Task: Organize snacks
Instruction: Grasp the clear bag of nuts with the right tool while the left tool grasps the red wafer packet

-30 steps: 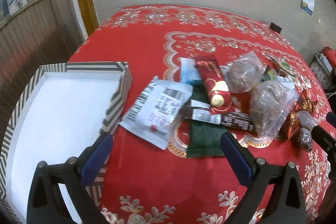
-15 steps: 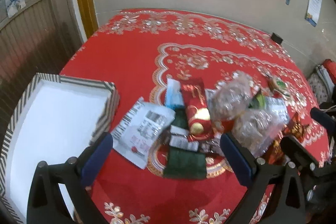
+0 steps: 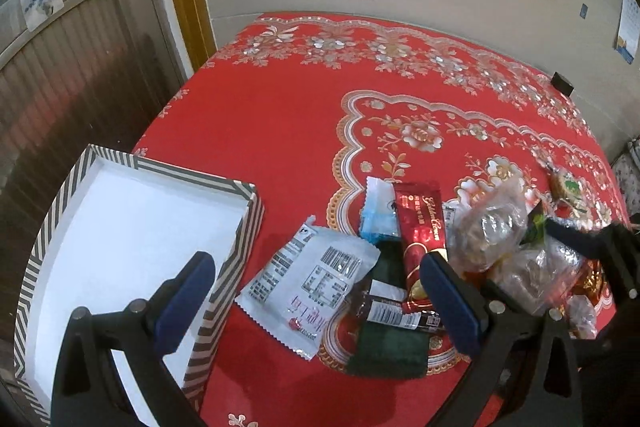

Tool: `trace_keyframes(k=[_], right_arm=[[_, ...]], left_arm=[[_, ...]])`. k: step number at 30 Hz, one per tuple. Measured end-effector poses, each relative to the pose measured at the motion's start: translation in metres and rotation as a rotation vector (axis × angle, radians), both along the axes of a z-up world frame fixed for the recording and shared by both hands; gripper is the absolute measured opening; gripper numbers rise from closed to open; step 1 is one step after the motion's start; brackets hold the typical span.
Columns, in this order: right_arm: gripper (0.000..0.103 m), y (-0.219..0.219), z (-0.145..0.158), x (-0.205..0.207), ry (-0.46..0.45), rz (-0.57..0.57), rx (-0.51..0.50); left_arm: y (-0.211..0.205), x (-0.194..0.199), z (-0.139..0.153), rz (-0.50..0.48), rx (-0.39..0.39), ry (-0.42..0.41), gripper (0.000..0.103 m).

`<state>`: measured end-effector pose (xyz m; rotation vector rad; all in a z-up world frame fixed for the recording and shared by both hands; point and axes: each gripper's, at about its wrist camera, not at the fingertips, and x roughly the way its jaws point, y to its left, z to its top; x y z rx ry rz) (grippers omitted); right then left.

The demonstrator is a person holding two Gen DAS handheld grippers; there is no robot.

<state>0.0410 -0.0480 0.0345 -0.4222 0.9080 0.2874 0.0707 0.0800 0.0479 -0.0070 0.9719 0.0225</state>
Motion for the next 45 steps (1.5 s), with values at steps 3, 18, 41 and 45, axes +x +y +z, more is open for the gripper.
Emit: trace_keyframes(k=[3,18,41,45], right_arm=[[0.062,-0.005,-0.005,0.001,0.019,0.017,0.029],[0.048,-0.045,-0.001,-0.008,0.07,0.017,0.139],[0.051,-0.042,-0.009,-0.012,0.163,0.098,0.116],[0.046,-0.054,-0.01,-0.017,0.174,0.073,0.164]], left_arm=[[-0.003,0.002,-0.001,-0.006,0.007,0.001,0.103],[-0.005,0.004,-0.001,-0.009,-0.037,0.015,0.103],[-0.036,0.015,-0.004,-0.065,-0.027,0.05,0.103],[-0.047,0.021,-0.008,-0.092,-0.022,0.063,0.103]])
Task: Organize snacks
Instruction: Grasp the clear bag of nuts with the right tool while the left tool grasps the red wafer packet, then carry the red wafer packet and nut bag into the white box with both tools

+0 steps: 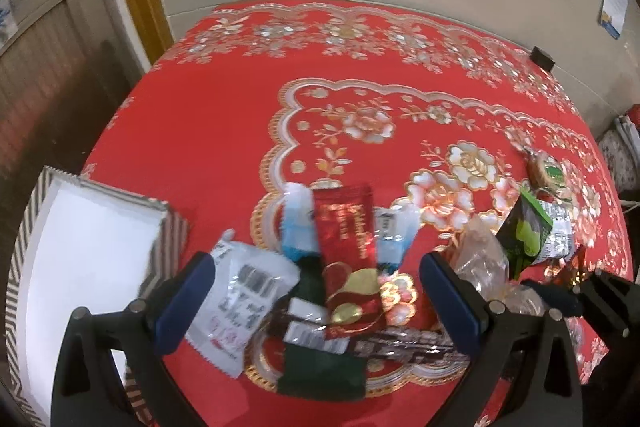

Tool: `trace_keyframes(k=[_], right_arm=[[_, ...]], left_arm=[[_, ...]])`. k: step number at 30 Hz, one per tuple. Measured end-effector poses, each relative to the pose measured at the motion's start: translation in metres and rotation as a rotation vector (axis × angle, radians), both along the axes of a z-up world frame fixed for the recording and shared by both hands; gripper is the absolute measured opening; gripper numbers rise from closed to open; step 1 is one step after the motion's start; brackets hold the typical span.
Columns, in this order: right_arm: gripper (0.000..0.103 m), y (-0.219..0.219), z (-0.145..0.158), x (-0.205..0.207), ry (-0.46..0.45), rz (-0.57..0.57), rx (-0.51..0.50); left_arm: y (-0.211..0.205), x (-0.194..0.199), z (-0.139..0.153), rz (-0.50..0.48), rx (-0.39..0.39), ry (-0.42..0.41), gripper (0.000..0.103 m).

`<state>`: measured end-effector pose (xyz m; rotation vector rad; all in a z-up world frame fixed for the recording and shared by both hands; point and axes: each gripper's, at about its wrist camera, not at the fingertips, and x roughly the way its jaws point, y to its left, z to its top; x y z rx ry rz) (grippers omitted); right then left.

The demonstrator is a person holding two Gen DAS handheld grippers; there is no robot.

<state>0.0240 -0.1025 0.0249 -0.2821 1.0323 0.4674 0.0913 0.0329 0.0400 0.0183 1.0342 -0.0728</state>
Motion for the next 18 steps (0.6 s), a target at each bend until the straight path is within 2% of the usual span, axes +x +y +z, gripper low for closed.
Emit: trace_keyframes(k=[3,5,8,10,12,13,18], right_arm=[[0.046,-0.007,-0.001,-0.005,0.001,-0.017,0.014],[0.046,-0.011,-0.001,-0.008,0.0,-0.028,0.026],[0.046,-0.013,-0.002,-0.01,-0.007,-0.036,0.037],[0.046,-0.013,-0.002,-0.01,-0.01,-0.043,0.043],[0.046,-0.013,-0.003,-0.009,-0.009,-0.049,0.051],[0.046,-0.013,-0.003,-0.009,-0.008,-0.054,0.058],[0.041,-0.015,0.0,-0.008,-0.012,-0.078,0.095]], left_arm=[[-0.006,0.0,0.0,-0.011,-0.001,-0.007,0.099],[-0.009,-0.001,0.0,-0.024,0.003,-0.011,0.091],[-0.013,-0.001,-0.003,-0.04,0.006,0.005,0.069],[-0.015,0.0,-0.007,-0.056,-0.001,0.022,0.042],[-0.017,0.001,-0.011,-0.076,-0.005,0.036,0.033],[-0.016,0.0,-0.012,-0.079,-0.013,0.036,0.03],[-0.008,-0.004,-0.009,-0.074,-0.042,0.021,0.029]])
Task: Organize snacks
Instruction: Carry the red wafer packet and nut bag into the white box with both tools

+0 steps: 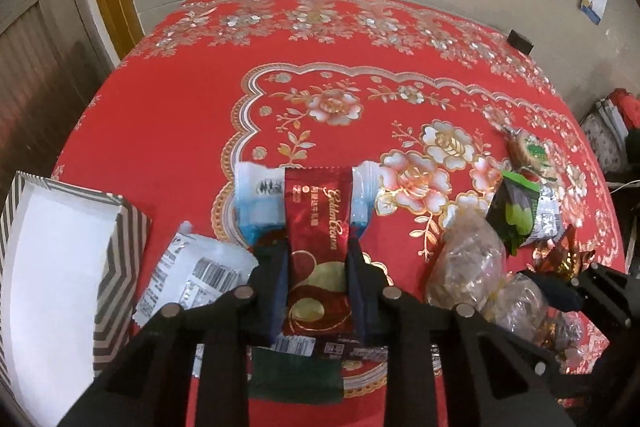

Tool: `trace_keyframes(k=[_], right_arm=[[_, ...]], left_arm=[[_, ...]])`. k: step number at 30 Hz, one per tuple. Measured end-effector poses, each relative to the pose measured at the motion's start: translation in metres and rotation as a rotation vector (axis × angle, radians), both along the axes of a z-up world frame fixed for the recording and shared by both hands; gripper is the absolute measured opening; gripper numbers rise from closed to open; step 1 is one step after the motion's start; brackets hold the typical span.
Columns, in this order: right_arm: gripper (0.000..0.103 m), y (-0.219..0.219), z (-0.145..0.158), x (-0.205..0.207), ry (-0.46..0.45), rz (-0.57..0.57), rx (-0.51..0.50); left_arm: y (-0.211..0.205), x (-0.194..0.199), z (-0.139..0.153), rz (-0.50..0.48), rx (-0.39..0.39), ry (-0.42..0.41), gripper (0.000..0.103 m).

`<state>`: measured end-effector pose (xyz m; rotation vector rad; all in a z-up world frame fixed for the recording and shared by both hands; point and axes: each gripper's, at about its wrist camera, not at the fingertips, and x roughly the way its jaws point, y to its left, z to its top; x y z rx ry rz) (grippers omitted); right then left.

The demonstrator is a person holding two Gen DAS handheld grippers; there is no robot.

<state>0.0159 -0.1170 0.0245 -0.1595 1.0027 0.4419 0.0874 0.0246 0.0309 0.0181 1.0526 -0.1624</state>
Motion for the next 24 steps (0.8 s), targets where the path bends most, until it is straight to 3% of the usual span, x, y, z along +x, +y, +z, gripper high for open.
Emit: trace_keyframes(k=[10,24], right_arm=[[0.035,0.004,0.015,-0.008,-0.047,-0.032,0.067],[0.034,0.027,0.034,-0.025,-0.09,-0.015,0.103]], left_arm=[[0.025,-0.02,0.02,0.038,-0.011,-0.056,0.029],[0.051,-0.044,0.039,0.066,-0.014,-0.104,0.029]])
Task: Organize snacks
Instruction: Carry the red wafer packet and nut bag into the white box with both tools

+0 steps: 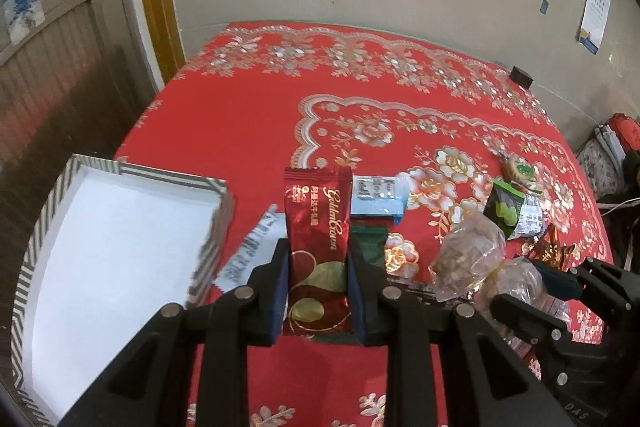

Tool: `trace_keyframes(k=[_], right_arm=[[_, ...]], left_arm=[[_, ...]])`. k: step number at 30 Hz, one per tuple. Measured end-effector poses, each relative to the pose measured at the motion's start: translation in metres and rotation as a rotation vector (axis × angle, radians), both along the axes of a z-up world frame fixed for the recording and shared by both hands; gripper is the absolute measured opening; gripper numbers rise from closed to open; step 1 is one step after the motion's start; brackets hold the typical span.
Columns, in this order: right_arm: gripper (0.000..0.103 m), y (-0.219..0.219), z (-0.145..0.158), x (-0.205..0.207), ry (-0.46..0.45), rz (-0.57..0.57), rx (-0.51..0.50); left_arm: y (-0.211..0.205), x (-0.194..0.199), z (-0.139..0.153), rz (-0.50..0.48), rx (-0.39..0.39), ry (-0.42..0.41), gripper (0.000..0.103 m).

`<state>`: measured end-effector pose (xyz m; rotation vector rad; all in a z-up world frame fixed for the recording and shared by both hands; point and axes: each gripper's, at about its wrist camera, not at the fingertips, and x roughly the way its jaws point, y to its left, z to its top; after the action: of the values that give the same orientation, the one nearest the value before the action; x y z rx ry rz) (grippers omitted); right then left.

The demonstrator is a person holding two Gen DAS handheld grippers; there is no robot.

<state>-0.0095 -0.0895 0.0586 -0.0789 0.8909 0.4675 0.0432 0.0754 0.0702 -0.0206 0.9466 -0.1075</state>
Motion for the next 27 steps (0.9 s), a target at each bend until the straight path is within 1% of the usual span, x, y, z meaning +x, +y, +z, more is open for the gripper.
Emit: trace_keyframes(k=[9,10,11,12,15,18,21,22,24,25,26,27], right_arm=[[0.034,0.036,0.014,-0.002,-0.032,0.054,0.022],[0.029,0.042,0.016,-0.002,-0.037,0.064,0.022],[0.018,0.047,0.017,-0.002,-0.041,0.074,0.021],[0.016,0.051,0.019,-0.002,-0.039,0.083,0.024],[0.016,0.065,0.023,-0.001,-0.043,0.099,0.033],[0.016,0.076,0.017,0.003,-0.025,0.106,0.025],[0.016,0.076,0.013,0.004,-0.003,0.099,0.015],[0.017,0.073,0.013,0.003,0.007,0.099,0.026],[0.017,0.064,0.009,0.006,0.057,0.078,0.036],[0.021,0.058,0.006,0.008,0.077,0.057,0.038],[0.031,0.054,0.002,0.009,0.097,0.041,0.038],[0.036,0.053,-0.001,0.01,0.112,0.036,0.033]], left_arm=[[0.035,-0.013,0.014,0.056,0.026,-0.03,0.029],[0.039,-0.014,0.015,0.063,0.027,-0.032,0.029],[0.043,-0.015,0.016,0.068,0.029,-0.034,0.029],[0.048,-0.016,0.017,0.075,0.03,-0.036,0.029],[0.06,-0.019,0.017,0.096,0.032,-0.036,0.029],[0.072,-0.022,0.013,0.115,0.022,-0.026,0.029],[0.08,-0.025,0.011,0.124,0.015,-0.024,0.029],[0.081,-0.025,0.01,0.125,0.012,-0.023,0.029],[0.083,-0.023,0.009,0.124,0.003,-0.019,0.029],[0.083,-0.022,0.009,0.122,-0.002,-0.018,0.029],[0.082,-0.022,0.008,0.119,-0.006,-0.016,0.029],[0.082,-0.022,0.007,0.116,-0.008,-0.015,0.029]])
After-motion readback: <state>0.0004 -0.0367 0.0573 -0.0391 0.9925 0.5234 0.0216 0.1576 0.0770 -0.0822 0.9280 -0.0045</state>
